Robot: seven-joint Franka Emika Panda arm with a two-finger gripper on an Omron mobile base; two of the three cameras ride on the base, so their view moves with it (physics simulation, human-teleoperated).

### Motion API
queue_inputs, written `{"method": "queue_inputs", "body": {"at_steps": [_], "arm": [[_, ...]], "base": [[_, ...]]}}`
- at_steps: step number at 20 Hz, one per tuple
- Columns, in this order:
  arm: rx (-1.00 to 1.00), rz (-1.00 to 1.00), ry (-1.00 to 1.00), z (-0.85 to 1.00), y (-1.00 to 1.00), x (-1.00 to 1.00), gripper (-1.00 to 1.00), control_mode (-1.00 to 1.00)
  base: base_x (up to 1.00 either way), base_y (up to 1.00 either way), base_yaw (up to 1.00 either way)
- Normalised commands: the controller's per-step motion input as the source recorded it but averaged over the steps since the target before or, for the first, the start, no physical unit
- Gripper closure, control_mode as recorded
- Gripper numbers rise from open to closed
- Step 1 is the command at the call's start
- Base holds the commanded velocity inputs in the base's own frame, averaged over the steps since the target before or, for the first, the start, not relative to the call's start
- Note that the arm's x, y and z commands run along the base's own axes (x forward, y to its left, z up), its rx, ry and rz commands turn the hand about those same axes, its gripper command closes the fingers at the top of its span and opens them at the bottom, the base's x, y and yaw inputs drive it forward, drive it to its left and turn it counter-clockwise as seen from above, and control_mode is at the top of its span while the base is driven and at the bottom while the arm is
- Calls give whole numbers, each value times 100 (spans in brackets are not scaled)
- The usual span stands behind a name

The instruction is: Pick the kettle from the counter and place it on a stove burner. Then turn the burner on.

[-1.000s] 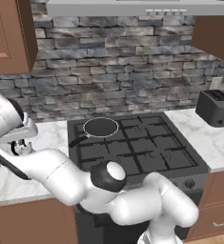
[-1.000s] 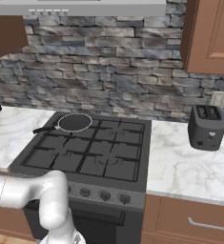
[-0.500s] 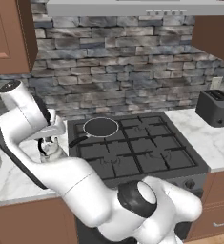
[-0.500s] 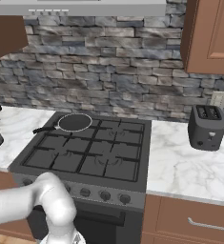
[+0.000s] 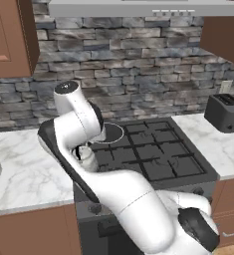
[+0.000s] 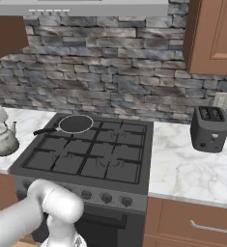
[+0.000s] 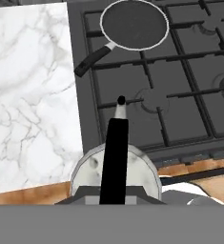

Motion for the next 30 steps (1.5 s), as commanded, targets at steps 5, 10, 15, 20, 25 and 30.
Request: {"method": "queue_inputs", "body": {"at_steps": [5, 10, 15, 20, 25, 30], "arm": [[21, 0, -15, 14, -100, -36, 100, -100], [35, 0, -9, 50, -100, -23, 100, -100], [40, 0, -1, 63, -100, -9, 100, -100], [18, -12, 4, 60, -35, 0, 100, -100], [0, -29, 29, 95, 0, 0, 100, -100], [-4, -18, 18, 29, 0, 2, 100, -100]], "base": [[0, 0, 0], [0, 0, 0], [0, 0, 0], [0, 0, 0], [0, 0, 0], [0, 0, 0]]}}
